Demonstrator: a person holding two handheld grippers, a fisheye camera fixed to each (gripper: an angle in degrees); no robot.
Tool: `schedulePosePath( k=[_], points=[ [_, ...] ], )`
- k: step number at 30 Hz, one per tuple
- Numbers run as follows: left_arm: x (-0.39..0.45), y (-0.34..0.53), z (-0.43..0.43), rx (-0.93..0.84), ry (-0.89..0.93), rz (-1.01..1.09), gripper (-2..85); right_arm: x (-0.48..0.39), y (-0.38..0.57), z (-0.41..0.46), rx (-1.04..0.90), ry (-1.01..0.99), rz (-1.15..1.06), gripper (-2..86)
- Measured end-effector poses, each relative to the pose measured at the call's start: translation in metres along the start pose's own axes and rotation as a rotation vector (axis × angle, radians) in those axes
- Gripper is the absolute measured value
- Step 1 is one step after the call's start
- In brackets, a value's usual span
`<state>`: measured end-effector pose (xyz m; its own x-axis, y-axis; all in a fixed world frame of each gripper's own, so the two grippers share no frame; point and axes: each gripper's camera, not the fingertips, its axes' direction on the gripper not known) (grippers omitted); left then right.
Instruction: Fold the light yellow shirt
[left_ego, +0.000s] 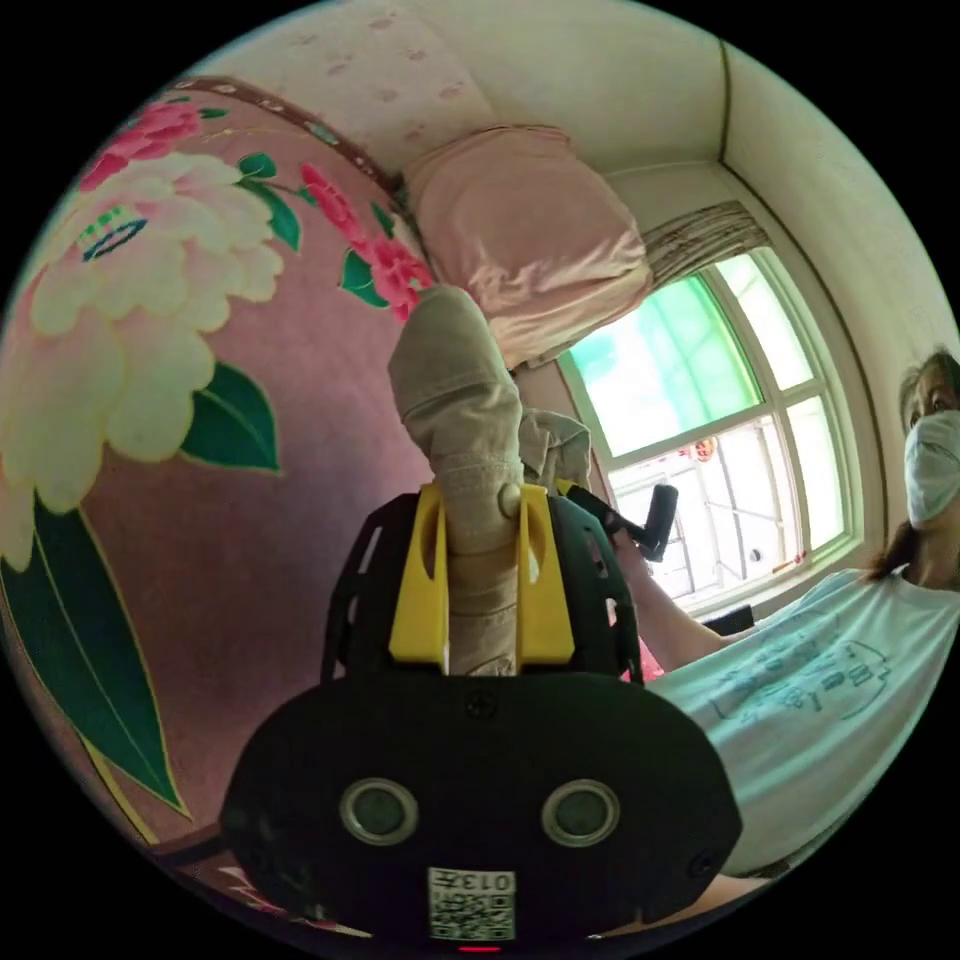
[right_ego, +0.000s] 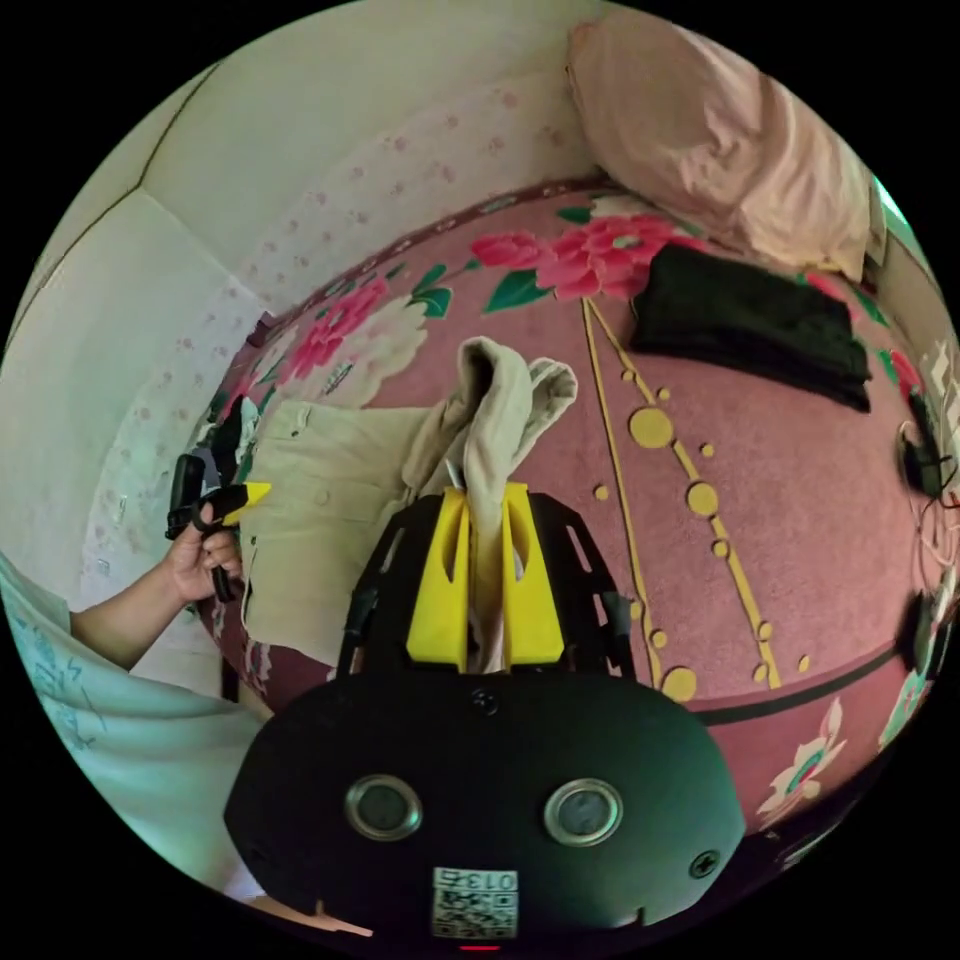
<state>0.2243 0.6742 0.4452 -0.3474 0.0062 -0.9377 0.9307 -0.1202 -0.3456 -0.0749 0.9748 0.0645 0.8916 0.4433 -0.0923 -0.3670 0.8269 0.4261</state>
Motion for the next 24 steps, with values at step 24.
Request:
schedulePosePath(
  k=[24],
  points=[
    [0.057, -0.353, 0.393, -0.246, -0.069, 0.163, 11.2, 0.406, -0.286, -0.062, 0.103, 0.122, 0.149, 4.0]
  ],
)
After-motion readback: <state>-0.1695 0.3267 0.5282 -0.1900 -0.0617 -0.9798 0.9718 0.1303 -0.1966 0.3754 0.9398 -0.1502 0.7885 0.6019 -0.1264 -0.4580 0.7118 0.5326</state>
